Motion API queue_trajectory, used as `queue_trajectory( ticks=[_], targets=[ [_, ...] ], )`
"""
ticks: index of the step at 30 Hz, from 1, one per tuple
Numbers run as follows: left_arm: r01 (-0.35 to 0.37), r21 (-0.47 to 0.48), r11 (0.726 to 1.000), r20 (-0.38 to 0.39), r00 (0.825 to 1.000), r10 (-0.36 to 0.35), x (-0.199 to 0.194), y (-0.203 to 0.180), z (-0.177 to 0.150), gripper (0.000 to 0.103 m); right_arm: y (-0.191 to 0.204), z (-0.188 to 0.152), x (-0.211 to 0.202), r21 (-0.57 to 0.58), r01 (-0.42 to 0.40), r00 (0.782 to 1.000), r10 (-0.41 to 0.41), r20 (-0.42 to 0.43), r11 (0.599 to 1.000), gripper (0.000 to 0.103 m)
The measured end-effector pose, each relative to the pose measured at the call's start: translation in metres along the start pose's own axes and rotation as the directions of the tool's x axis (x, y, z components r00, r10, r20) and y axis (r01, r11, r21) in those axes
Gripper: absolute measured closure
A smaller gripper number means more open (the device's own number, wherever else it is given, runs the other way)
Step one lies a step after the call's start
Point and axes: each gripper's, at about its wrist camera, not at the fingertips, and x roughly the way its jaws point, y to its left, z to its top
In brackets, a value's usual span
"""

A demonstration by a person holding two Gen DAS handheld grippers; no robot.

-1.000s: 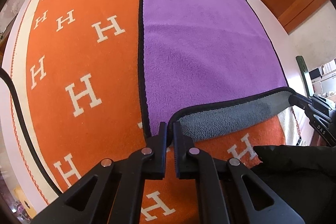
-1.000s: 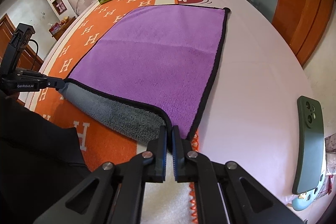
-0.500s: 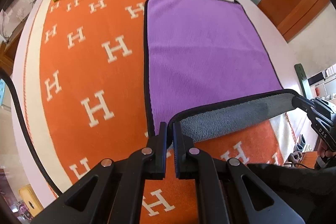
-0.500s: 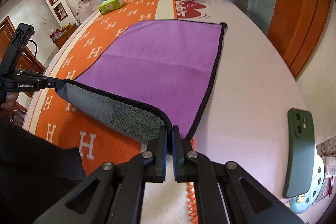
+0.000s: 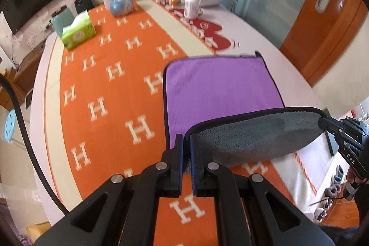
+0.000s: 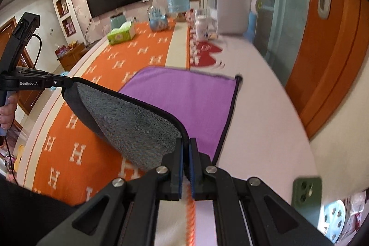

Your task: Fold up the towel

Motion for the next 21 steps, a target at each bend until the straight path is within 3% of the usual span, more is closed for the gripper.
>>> queue_trajectory(
  ticks=[11, 21],
  targets=[
    [-0.043, -0.022, 0.999, 0.135, 0.990, 0.046, 0.012, 0.004, 0.063, 0.100, -0.019, 0.054, 0.020, -0.002, 0.100, 0.984, -0.098, 0.147, 0.995, 0.099],
    [-0.036, -0.146, 0.989, 0.147, 0.987, 0.057, 0.056, 0.025, 0.094, 0.100, -0.027, 0.081, 0.063, -0.053, 0.193, 0.962, -0.178, 0.208, 0.980, 0.099]
  ],
)
